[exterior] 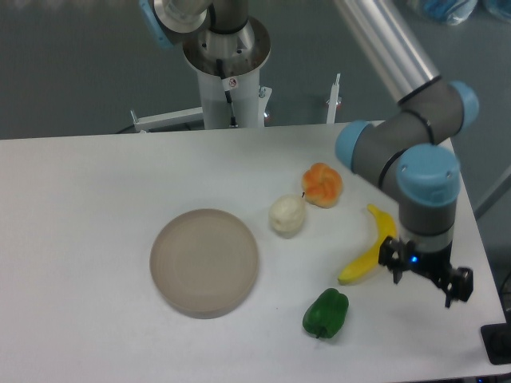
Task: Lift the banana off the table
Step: 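Move the gripper over the yellow banana and lower toward its stem end, then close the gripper on the banana's stem end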
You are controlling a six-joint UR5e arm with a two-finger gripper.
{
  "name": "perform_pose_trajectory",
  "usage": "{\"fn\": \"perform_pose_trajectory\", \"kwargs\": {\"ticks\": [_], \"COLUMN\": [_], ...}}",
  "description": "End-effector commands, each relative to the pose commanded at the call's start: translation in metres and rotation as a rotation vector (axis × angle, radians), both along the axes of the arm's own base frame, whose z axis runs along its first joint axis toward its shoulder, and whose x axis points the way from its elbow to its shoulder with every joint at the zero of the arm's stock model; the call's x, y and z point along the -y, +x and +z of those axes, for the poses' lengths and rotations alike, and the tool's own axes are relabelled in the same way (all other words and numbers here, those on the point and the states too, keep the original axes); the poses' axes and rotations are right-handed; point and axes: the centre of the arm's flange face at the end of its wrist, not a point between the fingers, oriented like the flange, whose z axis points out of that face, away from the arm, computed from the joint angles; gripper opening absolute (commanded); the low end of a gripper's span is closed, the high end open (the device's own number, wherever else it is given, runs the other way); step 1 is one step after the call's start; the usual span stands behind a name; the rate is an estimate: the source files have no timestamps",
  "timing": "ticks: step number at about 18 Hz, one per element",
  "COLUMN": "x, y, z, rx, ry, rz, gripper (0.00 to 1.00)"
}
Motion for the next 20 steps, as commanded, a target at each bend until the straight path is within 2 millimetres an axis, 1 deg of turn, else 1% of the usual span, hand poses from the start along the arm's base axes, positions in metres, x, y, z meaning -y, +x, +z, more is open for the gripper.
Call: {"fn": "perform_pose_trajectory", "kwargs": {"ticks": [2, 3, 6, 8, 9, 11, 13, 14, 15, 16, 18, 20], "x": [0.010, 0.016, 0.022, 0.029, 0.031, 0.038, 0.046, 0.046, 0.046, 0.047, 0.045, 0.044], "y": [0.005, 0.003, 0.013, 0.019, 0.024, 0.036, 0.050, 0.054, 0.056, 0.057, 0.055, 0.053], "z": [-0.009, -0.014, -0.041, -0.058, -0.065, -0.084, -0.091, -0.098, -0.104, -0.106, -0.112, -0.114], "rx": [0.023, 0.041, 0.094, 0.109, 0.109, 0.121, 0.129, 0.134, 0.125, 0.121, 0.121, 0.117], "ry": [-0.011, -0.012, -0.033, -0.049, -0.053, -0.079, -0.086, -0.091, -0.085, -0.083, -0.085, -0.082], "rz": [0.008, 0.035, 0.076, 0.073, 0.060, 0.031, 0.014, 0.014, 0.010, 0.008, 0.009, 0.009], "gripper": [1.00, 1.00, 1.00, 1.00, 1.00, 1.00, 1.00, 1.00, 1.00, 1.00, 1.00, 1.00]}}
